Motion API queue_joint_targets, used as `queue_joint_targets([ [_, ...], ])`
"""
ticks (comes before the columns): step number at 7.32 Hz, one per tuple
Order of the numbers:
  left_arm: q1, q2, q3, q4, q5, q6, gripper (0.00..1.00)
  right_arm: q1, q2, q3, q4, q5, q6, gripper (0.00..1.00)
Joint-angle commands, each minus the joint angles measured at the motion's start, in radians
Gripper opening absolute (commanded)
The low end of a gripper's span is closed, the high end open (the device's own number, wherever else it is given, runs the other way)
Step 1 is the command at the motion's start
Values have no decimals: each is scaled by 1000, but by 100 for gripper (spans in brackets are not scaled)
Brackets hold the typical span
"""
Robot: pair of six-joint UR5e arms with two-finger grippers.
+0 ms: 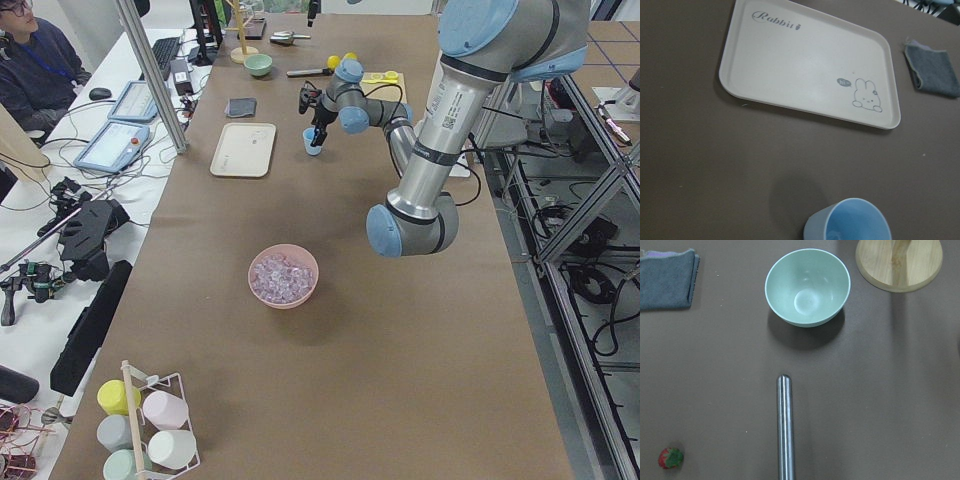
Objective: Mash ice and strawberries in cup
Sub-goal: 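Move the left gripper back over the pink ice bowl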
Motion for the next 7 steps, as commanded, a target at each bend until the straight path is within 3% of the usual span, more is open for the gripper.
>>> queue_joint_targets([
  [1,-137,93,-42,94,-150,237,98,0,-3,0,1,0,-2,100],
  [6,-464,386,-81,65,-373,741,99,-63,0,6,-2,-32,-11,100],
  [7,-518,478,-56,-26,-387,824,99,-75,0,6,-3,-42,-8,100],
])
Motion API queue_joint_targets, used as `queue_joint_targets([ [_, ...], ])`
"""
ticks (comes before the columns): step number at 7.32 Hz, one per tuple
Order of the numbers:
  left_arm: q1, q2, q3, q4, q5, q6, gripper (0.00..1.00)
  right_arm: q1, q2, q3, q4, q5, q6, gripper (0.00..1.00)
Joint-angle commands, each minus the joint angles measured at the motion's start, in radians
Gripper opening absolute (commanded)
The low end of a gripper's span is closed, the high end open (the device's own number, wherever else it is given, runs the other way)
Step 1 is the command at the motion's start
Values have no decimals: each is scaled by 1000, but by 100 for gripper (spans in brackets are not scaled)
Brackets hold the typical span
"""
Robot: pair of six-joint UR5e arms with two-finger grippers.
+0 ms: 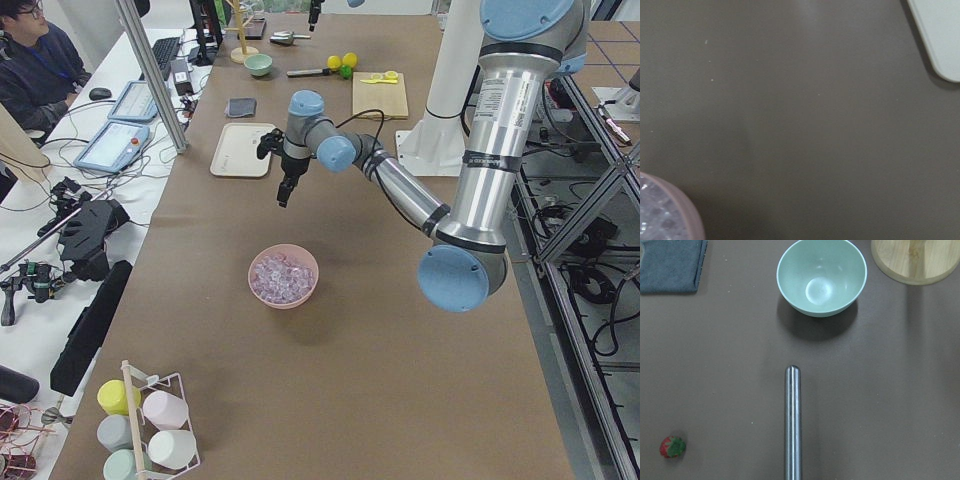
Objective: Mash ice and strawberries in cup
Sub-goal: 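Move the left gripper back over the pink ice bowl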
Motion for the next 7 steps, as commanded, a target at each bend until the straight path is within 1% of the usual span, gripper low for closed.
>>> queue_joint_targets([
  [1,-101,186,79,-242,-33,140,99,-37,3,2,-1,-22,10,100],
  [2,-101,255,144,-399,-33,135,99,-47,17,2,-3,-30,15,100],
  [3,-101,307,191,-517,-31,124,99,-48,17,2,-1,-31,15,100],
  [4,-101,314,234,-608,-33,68,98,-48,17,2,0,-36,13,100],
  [5,-87,309,249,-657,-33,-23,97,-50,17,4,0,-36,13,100],
  [7,-51,312,255,-669,-31,-39,96,-51,17,4,2,-38,13,100],
])
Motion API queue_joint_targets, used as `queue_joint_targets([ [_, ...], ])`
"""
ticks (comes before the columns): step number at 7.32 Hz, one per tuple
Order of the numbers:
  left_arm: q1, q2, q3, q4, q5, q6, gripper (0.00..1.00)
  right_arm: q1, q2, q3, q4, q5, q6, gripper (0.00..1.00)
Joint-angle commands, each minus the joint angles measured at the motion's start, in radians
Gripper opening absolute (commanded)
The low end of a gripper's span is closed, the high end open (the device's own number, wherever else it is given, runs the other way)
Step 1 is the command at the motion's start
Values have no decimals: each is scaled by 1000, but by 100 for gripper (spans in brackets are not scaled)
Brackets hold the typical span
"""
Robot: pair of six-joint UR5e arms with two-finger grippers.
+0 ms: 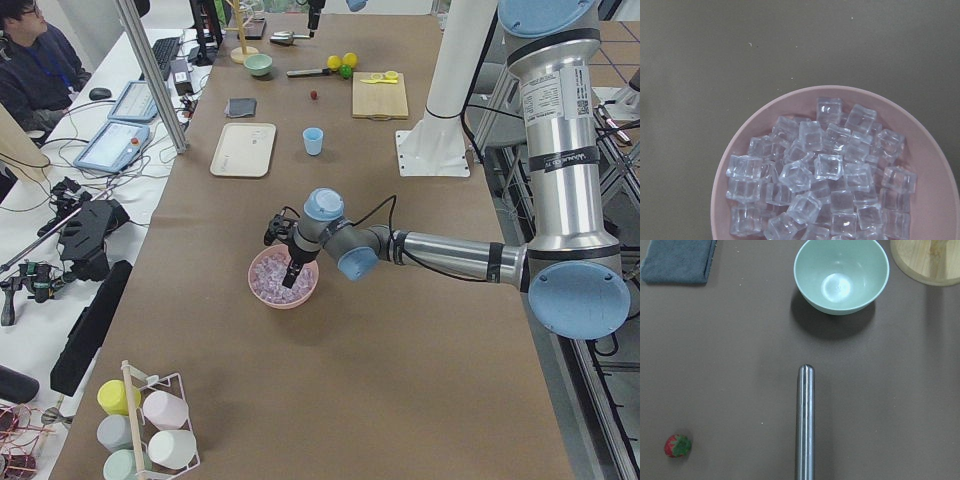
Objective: Mash ice and strawberries in cup
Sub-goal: 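Lower the left gripper into the bowl and grasp more ice cubes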
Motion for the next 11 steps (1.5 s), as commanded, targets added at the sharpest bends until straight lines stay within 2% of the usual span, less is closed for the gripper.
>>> queue_joint_targets([
  [1,36,2,27,-53,1,-38,96,-1,-2,0,1,-1,0,100],
  [3,73,2,84,-130,6,-84,96,-3,-1,0,1,-4,0,100],
  [11,122,-2,108,-123,20,-72,95,-3,-1,0,1,-9,0,100],
])
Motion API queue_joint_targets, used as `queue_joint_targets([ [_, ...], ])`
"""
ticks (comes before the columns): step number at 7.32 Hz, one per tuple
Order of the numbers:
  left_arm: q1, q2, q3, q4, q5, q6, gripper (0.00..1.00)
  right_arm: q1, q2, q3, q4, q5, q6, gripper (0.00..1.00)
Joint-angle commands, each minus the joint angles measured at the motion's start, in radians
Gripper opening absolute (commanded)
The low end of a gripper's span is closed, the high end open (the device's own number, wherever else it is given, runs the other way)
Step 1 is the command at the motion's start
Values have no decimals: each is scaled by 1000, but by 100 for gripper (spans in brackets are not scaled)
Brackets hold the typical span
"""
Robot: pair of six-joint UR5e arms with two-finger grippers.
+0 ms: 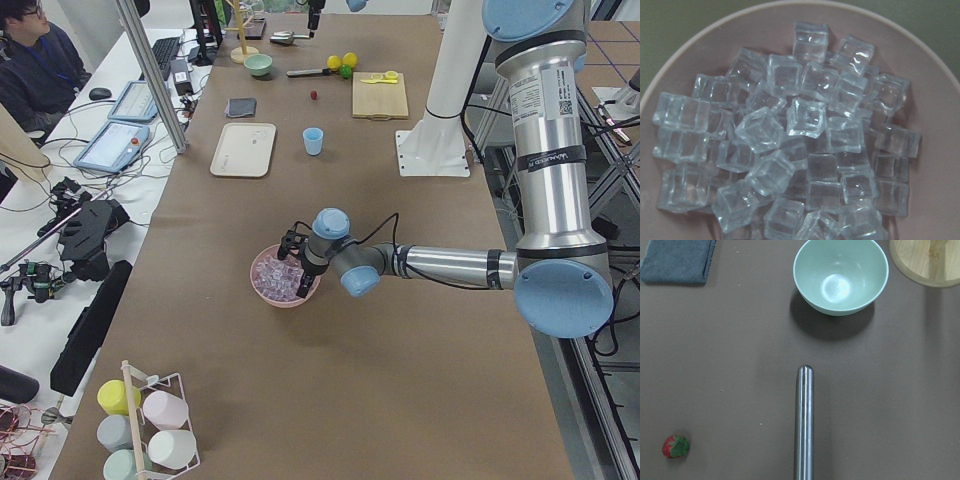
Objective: Mash ice and strawberries in cup
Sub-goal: 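Lower the left gripper into the bowl and grasp more ice cubes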
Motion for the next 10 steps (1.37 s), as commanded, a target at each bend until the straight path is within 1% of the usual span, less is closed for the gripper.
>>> queue_joint_targets([
  [1,5,-8,5,6,2,1,87,0,2,0,0,1,0,100],
  [2,7,-20,19,6,1,1,73,0,2,0,0,1,0,100],
  [4,7,-49,45,6,1,1,65,0,2,2,0,1,0,100],
  [5,7,-51,45,6,1,1,55,0,3,2,0,1,0,100],
  [7,7,-57,41,6,-4,1,17,2,3,2,0,1,0,100],
  [8,7,-57,38,6,-5,1,0,0,3,2,0,1,0,100],
  [10,5,-56,34,5,-10,0,0,0,2,2,0,1,0,100],
])
